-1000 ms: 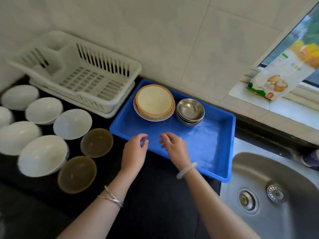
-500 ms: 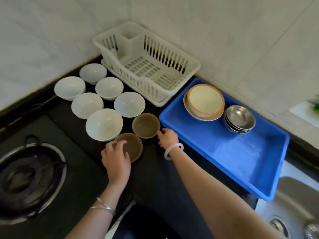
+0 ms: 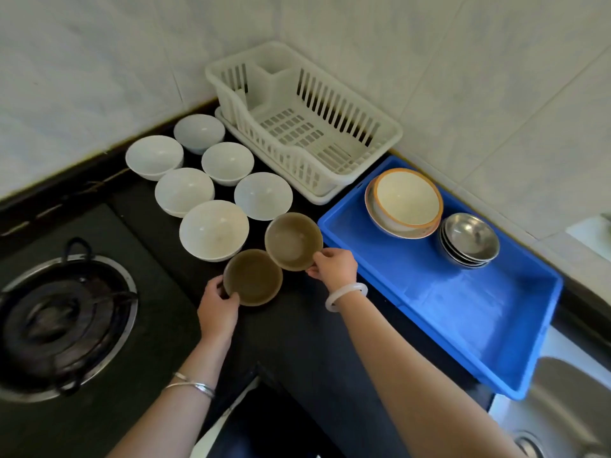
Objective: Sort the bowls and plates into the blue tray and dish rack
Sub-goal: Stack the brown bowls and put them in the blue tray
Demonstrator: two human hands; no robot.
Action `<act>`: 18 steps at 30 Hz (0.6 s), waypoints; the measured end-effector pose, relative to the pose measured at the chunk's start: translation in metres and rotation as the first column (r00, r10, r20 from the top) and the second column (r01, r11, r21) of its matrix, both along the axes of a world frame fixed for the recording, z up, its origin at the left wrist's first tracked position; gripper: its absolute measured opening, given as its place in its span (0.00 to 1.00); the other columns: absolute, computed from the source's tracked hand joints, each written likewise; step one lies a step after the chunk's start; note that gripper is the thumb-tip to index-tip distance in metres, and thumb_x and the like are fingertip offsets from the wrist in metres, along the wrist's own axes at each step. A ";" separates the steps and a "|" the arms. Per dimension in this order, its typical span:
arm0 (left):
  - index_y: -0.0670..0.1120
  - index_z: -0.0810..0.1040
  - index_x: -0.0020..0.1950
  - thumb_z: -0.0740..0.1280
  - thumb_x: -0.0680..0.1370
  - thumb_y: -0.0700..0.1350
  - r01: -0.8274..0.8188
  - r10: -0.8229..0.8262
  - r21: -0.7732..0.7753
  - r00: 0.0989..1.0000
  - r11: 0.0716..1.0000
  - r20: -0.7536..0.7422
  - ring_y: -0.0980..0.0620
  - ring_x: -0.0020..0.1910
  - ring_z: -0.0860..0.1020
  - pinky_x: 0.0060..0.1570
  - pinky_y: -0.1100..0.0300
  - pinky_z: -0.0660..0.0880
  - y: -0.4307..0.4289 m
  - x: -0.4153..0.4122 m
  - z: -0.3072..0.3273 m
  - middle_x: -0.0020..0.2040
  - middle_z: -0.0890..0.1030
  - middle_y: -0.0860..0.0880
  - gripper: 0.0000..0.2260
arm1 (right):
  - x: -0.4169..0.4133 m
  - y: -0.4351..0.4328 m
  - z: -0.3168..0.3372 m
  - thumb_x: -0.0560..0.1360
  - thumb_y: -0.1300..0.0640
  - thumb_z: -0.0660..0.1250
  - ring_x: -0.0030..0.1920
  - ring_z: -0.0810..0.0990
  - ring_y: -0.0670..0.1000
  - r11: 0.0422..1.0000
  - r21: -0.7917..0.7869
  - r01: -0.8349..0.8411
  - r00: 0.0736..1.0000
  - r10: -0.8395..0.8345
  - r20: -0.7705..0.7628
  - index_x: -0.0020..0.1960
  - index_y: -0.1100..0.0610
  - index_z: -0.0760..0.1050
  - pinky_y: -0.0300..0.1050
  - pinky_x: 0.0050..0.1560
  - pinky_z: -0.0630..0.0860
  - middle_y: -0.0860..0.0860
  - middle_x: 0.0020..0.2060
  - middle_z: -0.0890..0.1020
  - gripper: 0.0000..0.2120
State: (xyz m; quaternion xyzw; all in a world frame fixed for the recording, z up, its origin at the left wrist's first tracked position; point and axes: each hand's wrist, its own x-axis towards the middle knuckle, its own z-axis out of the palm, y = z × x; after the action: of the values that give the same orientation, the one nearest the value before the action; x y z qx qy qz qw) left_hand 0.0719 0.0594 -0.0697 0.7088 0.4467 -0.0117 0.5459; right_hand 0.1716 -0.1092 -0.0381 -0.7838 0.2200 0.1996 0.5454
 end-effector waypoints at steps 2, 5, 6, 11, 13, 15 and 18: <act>0.47 0.70 0.67 0.63 0.76 0.36 -0.004 0.007 -0.085 0.999 0.996 0.036 0.44 0.62 0.75 0.61 0.45 0.73 0.002 0.000 -0.002 0.63 0.76 0.43 0.19 | -0.007 0.000 0.008 0.75 0.61 0.65 0.32 0.83 0.44 0.997 0.017 -0.081 0.996 0.081 0.025 0.39 0.54 0.79 0.36 0.36 0.80 0.50 0.34 0.83 0.08; 0.46 0.71 0.66 0.62 0.78 0.38 -0.012 0.026 -0.193 0.997 0.981 0.074 0.45 0.60 0.76 0.57 0.50 0.76 0.003 0.001 -0.001 0.63 0.75 0.42 0.16 | -0.016 0.006 0.015 0.75 0.59 0.67 0.31 0.82 0.41 0.970 -0.048 -0.237 0.970 0.239 0.043 0.38 0.49 0.77 0.32 0.31 0.77 0.48 0.34 0.82 0.08; 0.45 0.71 0.66 0.60 0.79 0.40 -0.023 0.043 -0.227 0.995 0.974 0.084 0.46 0.59 0.76 0.56 0.52 0.76 0.002 0.002 0.000 0.62 0.75 0.42 0.15 | -0.019 0.009 0.015 0.75 0.58 0.67 0.32 0.82 0.42 0.957 -0.081 -0.279 0.958 0.283 0.046 0.39 0.49 0.77 0.32 0.32 0.77 0.48 0.34 0.82 0.07; 0.43 0.73 0.64 0.53 0.82 0.50 -0.086 0.111 -0.288 0.991 0.954 0.075 0.46 0.58 0.76 0.52 0.54 0.76 0.003 0.003 -0.001 0.60 0.76 0.43 0.17 | -0.025 0.025 0.011 0.74 0.58 0.67 0.34 0.82 0.44 0.909 -0.195 -0.370 0.925 0.380 0.019 0.39 0.54 0.77 0.37 0.38 0.79 0.49 0.33 0.82 0.06; 0.44 0.73 0.64 0.53 0.81 0.53 -0.079 0.102 -0.279 0.992 0.957 0.070 0.47 0.56 0.77 0.52 0.55 0.76 0.004 0.002 -0.002 0.59 0.77 0.44 0.19 | -0.025 0.029 0.008 0.74 0.58 0.67 0.33 0.82 0.44 0.898 -0.219 -0.382 0.919 0.394 0.014 0.38 0.54 0.77 0.36 0.36 0.78 0.49 0.32 0.82 0.06; 0.44 0.74 0.63 0.56 0.81 0.51 -0.042 0.060 -0.239 0.996 0.970 0.069 0.49 0.53 0.78 0.53 0.54 0.77 0.005 0.002 -0.003 0.58 0.78 0.44 0.16 | -0.024 0.032 0.006 0.74 0.57 0.68 0.34 0.82 0.45 0.887 -0.233 -0.398 0.911 0.412 0.011 0.37 0.53 0.76 0.36 0.34 0.77 0.49 0.32 0.81 0.07; 0.44 0.74 0.64 0.60 0.80 0.43 0.009 0.001 -0.183 0.998 0.983 0.055 0.48 0.54 0.78 0.56 0.51 0.77 0.007 0.003 -0.004 0.59 0.78 0.43 0.13 | -0.024 0.035 0.002 0.74 0.57 0.68 0.36 0.83 0.46 0.880 -0.239 -0.410 0.907 0.421 -0.006 0.37 0.51 0.74 0.37 0.36 0.79 0.49 0.34 0.81 0.07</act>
State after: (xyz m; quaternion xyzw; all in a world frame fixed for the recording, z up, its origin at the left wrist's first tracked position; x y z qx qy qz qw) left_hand 0.0748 0.0667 -0.0741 0.6566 0.4273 -0.0343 0.6206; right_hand 0.1473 -0.0745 -0.0358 -0.8759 0.0564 0.2663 0.3984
